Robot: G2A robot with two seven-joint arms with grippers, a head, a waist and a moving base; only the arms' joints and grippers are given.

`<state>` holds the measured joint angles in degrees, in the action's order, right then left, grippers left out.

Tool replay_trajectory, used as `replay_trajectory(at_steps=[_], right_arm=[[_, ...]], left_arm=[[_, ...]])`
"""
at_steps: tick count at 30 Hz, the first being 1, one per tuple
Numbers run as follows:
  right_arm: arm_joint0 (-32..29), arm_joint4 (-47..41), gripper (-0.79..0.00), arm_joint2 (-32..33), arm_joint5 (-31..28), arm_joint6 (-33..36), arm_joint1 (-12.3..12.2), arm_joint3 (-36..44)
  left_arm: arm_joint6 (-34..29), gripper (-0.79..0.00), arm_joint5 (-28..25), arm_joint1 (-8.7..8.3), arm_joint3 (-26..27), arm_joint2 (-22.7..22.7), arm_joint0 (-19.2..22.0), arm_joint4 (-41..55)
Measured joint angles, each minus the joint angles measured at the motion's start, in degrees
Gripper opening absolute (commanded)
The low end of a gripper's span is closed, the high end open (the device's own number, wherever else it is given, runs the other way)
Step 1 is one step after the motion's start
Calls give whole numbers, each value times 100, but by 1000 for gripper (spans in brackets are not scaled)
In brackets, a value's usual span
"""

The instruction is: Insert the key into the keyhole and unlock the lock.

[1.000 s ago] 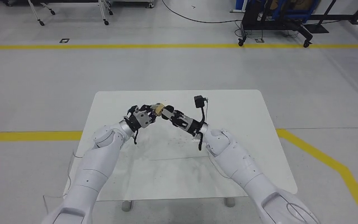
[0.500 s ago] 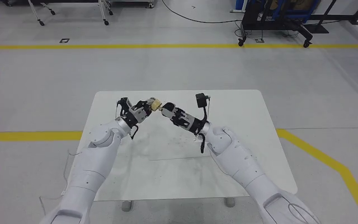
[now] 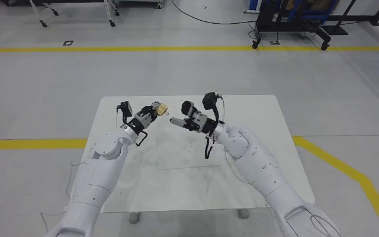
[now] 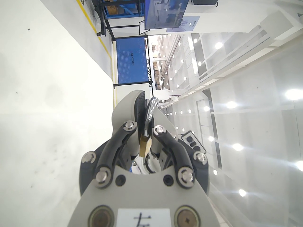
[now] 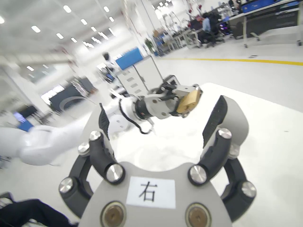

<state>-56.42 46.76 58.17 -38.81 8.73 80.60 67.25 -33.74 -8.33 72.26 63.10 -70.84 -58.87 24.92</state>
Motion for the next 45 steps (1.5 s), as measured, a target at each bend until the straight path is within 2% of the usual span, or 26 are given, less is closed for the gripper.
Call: replay_trajectory(at_steps=[2, 4, 7, 9, 13, 17, 19, 27, 30, 32, 39, 45], right_arm=[[-170, 1712, -22, -79, 664, 118, -99, 470], [-264, 3290, -200, -228, 1301, 288, -166, 765], [-363, 4849, -311, -416, 1554, 190, -223, 1056], [-427, 5451, -394, -499, 1601, 50, -247, 1226], [-503, 6152, -422, -658, 1886, -164, -260, 1362], [-499, 6577, -422, -843, 2185, -327, -235, 1365], [-476, 6791, -465, -940, 2296, -352, -220, 1361], [-405, 7597, -480, -1247, 2615, -147, -160, 1405], [-376, 7710, -554, -1304, 2630, -55, -133, 1384], [-351, 7768, -785, -1332, 2642, 2, -113, 1353], [-339, 7716, -785, -1328, 2722, -35, -61, 1275], [-475, 7254, -785, -1101, 2963, -254, -40, 1287]], left_arm=[[-36, -785, 88, -5, 43, -40, -6, 62], [-58, -785, 107, -8, 72, -69, -31, 116], [-71, -785, 178, -11, 105, -66, -60, 79], [-81, -785, 254, -11, 124, -46, -70, 52], [-122, -785, 386, -10, 156, 6, -65, -53], [-143, -785, 463, -18, 193, 53, -49, -252], [-143, -785, 472, -21, 215, 77, -47, -353], [-175, -785, 485, -9, 211, 171, -30, -499], [-180, -785, 478, -6, 201, 182, -20, -514], [-178, -785, 466, -4, 198, 183, -16, -525], [-227, -785, 391, -8, 185, 149, -6, -508], [-269, -785, 327, -6, 182, 146, -9, -500]])
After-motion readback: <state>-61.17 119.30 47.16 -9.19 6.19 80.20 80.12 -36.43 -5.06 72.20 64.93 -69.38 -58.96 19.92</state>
